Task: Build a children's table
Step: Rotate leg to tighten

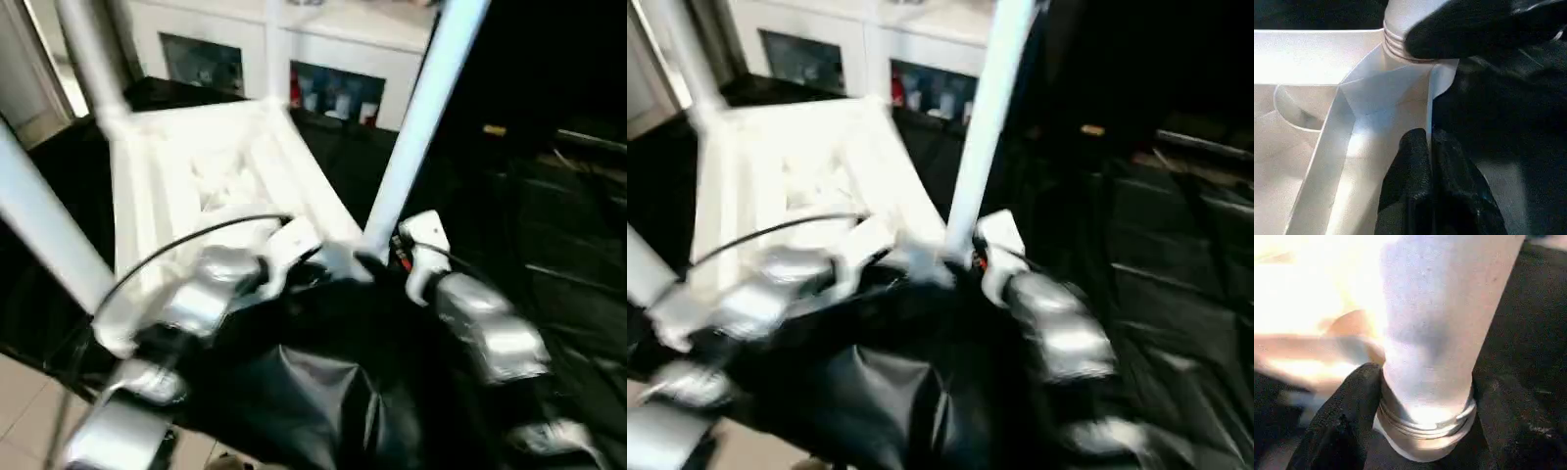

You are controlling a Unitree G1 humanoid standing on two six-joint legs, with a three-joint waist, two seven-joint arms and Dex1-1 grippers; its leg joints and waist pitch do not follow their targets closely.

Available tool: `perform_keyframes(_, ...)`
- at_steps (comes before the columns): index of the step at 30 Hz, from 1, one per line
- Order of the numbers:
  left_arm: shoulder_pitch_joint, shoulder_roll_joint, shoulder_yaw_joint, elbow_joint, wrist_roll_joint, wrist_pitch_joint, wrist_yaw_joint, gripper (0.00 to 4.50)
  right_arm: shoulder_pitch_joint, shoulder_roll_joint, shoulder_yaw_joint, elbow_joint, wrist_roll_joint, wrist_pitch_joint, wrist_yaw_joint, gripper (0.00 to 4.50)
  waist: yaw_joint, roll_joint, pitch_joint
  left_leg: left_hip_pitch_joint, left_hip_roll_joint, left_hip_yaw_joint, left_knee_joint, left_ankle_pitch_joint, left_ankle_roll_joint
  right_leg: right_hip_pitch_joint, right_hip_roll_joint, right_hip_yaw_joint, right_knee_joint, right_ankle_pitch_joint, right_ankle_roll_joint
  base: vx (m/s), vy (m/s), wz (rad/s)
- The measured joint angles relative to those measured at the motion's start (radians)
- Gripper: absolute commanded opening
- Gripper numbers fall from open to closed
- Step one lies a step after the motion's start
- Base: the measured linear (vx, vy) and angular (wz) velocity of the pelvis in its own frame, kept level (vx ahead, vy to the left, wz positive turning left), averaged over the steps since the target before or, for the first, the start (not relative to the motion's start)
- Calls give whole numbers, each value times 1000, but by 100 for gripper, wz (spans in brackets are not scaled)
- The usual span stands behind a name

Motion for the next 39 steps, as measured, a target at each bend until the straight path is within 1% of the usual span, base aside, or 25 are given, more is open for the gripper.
perform_keyframes(3, -43, -60, 0, 76, 12, -3, 86, 0, -37, 36, -20, 57, -31, -22, -98, 263, 4, 2, -1, 0, -1, 0, 0, 0, 0, 3, 0, 0, -4, 0, 0, 0, 0, 0)
perform_keyframes(7, -59, -74, -1, 109, 18, -23, 94, 0, -39, 37, -32, 73, -30, -47, -105, 263, 10, 5, -3, 0, -1, 0, 0, 0, 0, 5, 0, 1, -7, 0, 0, 0, 0, 0)
perform_keyframes(8, -63, -74, -3, 116, 21, -32, 94, 0, -39, 42, -41, 82, -29, -63, -104, 298, 11, 5, -3, -1, -1, 0, 0, 0, 0, 5, 0, 1, -7, 0, 0, 0, 0, 0)
perform_keyframes(9, -63, -72, -6, 117, 24, -39, 92, 0, -38, 44, -46, 87, -28, -76, -102, 298, 11, 5, -3, -1, -1, 0, -1, 0, 0, 5, 0, 1, -7, 1, 0, 0, 0, 0)
perform_keyframes(10, -63, -70, -9, 117, 26, -46, 91, 0, -35, 44, -48, 88, -25, -88, -98, 332, 11, 6, -3, -1, -1, 0, -1, 0, 0, 4, 0, 0, -7, 1, -1, 0, 0, 0)
perform_keyframes(12, -63, -61, -10, 117, 27, -54, 83, 0, -31, 45, -46, 88, -23, -110, -80, 338, 11, 6, -3, -1, -1, 0, -2, 0, 0, 4, 0, 0, -7, 1, -1, 0, 0, 0)
perform_keyframes(14, -63, -51, -7, 118, 25, -63, 69, 0, -31, 32, -35, 86, -20, -140, -31, 366, 9, 6, -3, -1, -1, 0, -4, 0, 0, 3, 0, 0, -7, 2, -1, 0, 0, 0)
perform_keyframes(15, -63, -46, -7, 118, 23, -66, 59, 0, -31, 17, -34, 83, -17, -147, -8, 366, 8, 6, -3, -1, -1, 0, -4, 0, 0, 2, 0, -1, -7, 2, -1, 0, 0, 0)
perform_keyframes(17, -54, -21, -6, 101, 8, -70, 16, 0, -24, -35, -12, 56, -3, -136, 89, 383, 9, 8, -2, -1, 0, 0, -5, 0, 0, 2, 0, -1, -7, 2, -2, 0, 0, 0)
perform_keyframes(18, -46, -7, -5, 90, 6, -74, -7, 0, -21, -58, -3, 41, 5, -128, 137, 383, 10, 8, -2, -1, 0, 0, -6, 0, 0, 2, 0, -1, -7, 2, -2, 0, 0, 0)
perform_keyframes(19, -31, 17, -5, 68, -1, -83, -48, 0, -11, -99, 18, 11, 13, -111, 208, 403, 11, 9, -2, -1, 0, 0, -6, 0, 0, 2, 0, -1, -7, 3, -2, 0, 0, 0)
perform_keyframes(20, -17, 36, -5, 46, -8, -93, -87, 0, -1, -141, 40, -12, 18, -102, 270, 403, 13, 10, -2, -1, 0, 0, -7, 0, 0, 2, 0, -1, -6, 3, -2, 0, 0, 0)
perform_keyframes(22, 6, 81, -6, 14, -28, -105, -165, 0, 22, -203, 69, -63, 27, -79, 385, 427, 14, 10, -2, -1, 0, 0, -7, 0, 0, 2, 1, -1, -6, 5, -6, 0, 0, 0)
perform_keyframes(23, 17, 97, -6, -1, -33, -111, -196, 0, 31, -220, 85, -85, 30, -66, 428, 436, 14, 11, -2, -1, 0, 0, -8, 0, 0, 2, 1, -1, -6, 5, -6, 0, 0, 0)
perform_keyframes(25, 37, 129, -10, -34, -46, -122, -262, 0, 46, -264, 111, -127, 44, -42, 507, 436, 15, 11, -2, -2, 0, 0, -7, 0, 0, 1, 1, -1, -6, 5, -6, 0, 0, 0)
perform_keyframes(27, 75, 184, -20, -97, -80, -122, -352, 0, 82, -338, 148, -204, 69, -16, 611, 436, 20, 12, -2, -3, 0, 1, -7, 0, 0, 0, 0, -1, -6, 3, -6, 0, 0, 0)
perform_keyframes(28, 92, 215, -22, -124, -95, -122, -400, 0, 100, -363, 157, -226, 80, 4, 656, 436, 23, 11, -2, -3, 1, 1, -7, 0, 0, 1, 0, -1, -6, 2, -6, 0, 0, 0)
perform_keyframes(32, 113, 244, -33, -169, -112, -112, -482, 0, 109, -375, 190, -247, 95, 41, 714, 436, 28, 12, -1, -6, 1, 2, -5, 0, 0, -1, 0, 0, -7, 2, -6, 0, 0, 0)
perform_keyframes(39, 136, 262, -34, -212, -124, -94, -508, 0, 109, -384, 191, -272, 106, 70, 734, 436, 29, 11, -1, -6, 1, 2, -5, 0, 0, -2, 0, 0, -7, 2, -6, 0, 0, 0)
